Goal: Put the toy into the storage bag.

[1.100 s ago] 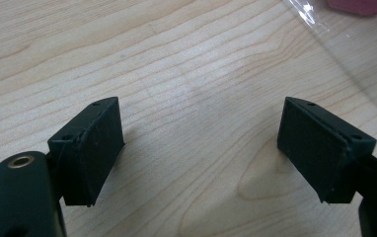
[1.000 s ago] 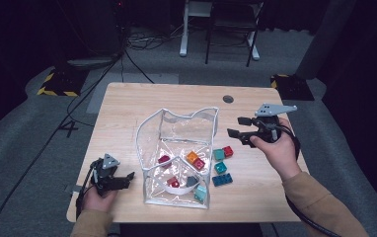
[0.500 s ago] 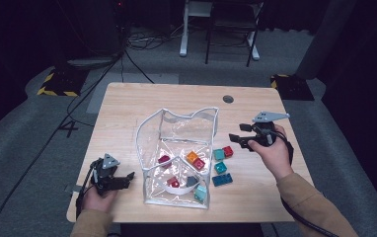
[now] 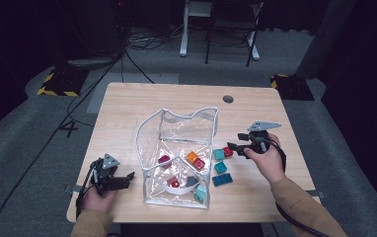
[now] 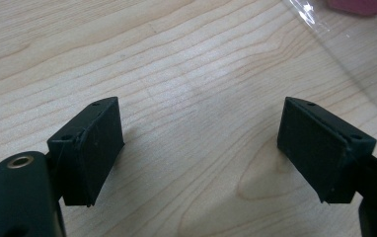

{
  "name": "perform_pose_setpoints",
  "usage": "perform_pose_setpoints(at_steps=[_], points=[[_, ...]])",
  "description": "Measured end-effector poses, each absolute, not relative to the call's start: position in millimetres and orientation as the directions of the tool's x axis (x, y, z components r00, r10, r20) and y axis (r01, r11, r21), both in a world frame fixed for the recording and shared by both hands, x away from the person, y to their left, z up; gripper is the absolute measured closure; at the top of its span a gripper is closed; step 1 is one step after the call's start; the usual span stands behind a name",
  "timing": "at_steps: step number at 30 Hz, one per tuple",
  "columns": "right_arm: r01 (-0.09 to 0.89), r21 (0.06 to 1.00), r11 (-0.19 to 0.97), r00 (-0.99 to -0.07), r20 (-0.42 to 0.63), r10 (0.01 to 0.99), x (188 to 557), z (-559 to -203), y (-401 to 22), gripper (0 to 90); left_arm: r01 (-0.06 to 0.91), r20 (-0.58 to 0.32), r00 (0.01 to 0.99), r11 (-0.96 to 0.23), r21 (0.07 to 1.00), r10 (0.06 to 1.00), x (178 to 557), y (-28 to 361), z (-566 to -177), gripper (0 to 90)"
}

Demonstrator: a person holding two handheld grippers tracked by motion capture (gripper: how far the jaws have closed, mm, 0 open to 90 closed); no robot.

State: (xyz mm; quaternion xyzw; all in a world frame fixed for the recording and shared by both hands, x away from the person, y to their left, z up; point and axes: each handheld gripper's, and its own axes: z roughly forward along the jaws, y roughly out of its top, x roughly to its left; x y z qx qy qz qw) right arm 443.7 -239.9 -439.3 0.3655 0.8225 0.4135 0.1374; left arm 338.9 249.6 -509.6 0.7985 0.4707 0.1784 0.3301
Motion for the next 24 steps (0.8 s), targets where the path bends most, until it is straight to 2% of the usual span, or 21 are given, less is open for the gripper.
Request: perform_pose_setpoints(at_steps=[24], points=[[0.554, 0.726, 0.406, -0.656, 0.080, 0.751, 451, -489, -234, 34.9, 0.634, -0.025, 0.493, -0.339, 0.695, 0.870, 339, 250, -510, 18.0]])
